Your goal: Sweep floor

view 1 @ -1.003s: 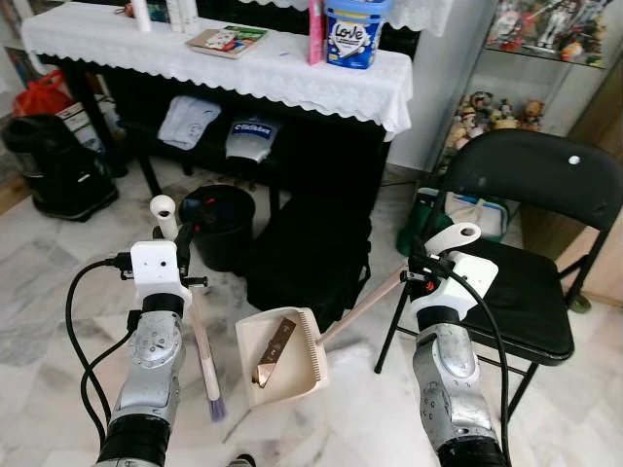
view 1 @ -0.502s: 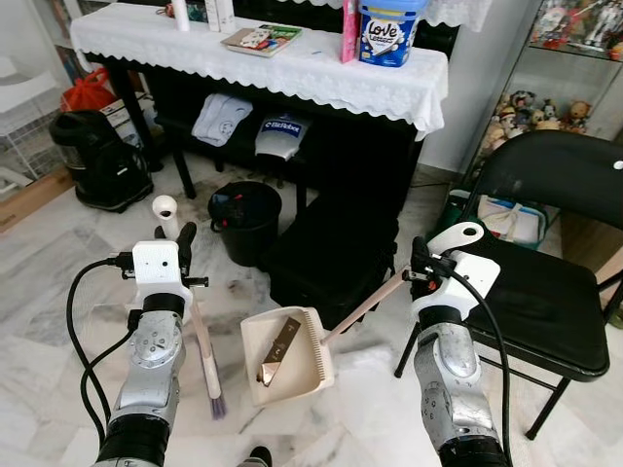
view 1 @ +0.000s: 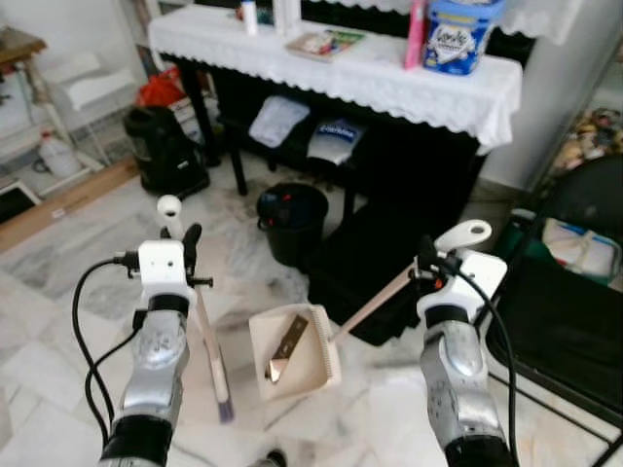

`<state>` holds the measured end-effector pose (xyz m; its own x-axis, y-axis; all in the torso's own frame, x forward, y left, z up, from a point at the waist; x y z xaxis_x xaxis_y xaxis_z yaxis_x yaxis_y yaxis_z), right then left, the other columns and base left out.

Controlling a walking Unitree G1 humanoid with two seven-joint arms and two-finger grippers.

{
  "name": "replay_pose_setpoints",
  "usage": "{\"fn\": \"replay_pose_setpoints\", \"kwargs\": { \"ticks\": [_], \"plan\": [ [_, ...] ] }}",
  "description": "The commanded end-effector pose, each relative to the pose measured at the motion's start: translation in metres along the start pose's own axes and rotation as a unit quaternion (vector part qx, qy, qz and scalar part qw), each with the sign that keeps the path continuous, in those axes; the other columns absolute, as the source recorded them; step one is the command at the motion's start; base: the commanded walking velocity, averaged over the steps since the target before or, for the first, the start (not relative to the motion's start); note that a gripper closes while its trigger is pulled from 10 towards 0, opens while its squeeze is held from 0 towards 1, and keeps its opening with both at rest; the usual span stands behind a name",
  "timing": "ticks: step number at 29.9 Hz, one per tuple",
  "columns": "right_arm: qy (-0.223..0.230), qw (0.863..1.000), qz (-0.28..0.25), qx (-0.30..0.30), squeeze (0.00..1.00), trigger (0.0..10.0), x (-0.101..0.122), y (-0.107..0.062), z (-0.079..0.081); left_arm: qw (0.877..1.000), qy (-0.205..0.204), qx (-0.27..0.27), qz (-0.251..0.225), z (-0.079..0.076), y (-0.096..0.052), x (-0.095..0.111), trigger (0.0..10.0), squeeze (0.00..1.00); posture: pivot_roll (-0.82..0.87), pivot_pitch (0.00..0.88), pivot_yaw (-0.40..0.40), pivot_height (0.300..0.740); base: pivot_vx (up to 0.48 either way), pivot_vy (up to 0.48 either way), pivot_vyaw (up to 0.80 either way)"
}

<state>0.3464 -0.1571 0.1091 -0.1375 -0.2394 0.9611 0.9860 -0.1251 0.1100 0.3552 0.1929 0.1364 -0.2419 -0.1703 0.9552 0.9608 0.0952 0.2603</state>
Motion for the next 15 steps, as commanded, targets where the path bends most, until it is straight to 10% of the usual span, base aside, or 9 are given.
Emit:
{"fn": "replay_pose_setpoints", "kwargs": {
  "ticks": [1,15],
  "plan": [
    [0.01,1.0,-0.021,0.014,0.0,10.0,0.0097,0.003,0.0105,1.0,0.002,0.005,-0.015,0.0064,0.0018,0.0061,10.0,0.0,-0.09,0.016,0.014,0.74,0.0,0.0,0.8],
    [0.014,1.0,-0.02,0.013,0.0,10.0,0.0098,0.0035,0.0114,1.0,0.007,0.003,-0.017,0.0071,0.0033,0.0077,10.0,0.0,-0.06,0.032,0.01,0.74,0.0,0.0,0.8]
  ]
}}
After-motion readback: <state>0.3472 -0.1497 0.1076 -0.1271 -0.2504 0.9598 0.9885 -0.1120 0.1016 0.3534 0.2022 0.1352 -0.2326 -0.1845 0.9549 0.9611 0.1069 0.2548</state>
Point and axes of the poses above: a point about 5 cm out from each wrist's last joint towards the gripper, its own y axis pointing out of the wrist towards the gripper, its own x axis along the axis of the wrist's last joint, z = x × y, the point moved 4 cm from there along y, pointing out of the wrist towards the gripper, and after that the axes turned 1 degree about y, right-handed, at the moved point
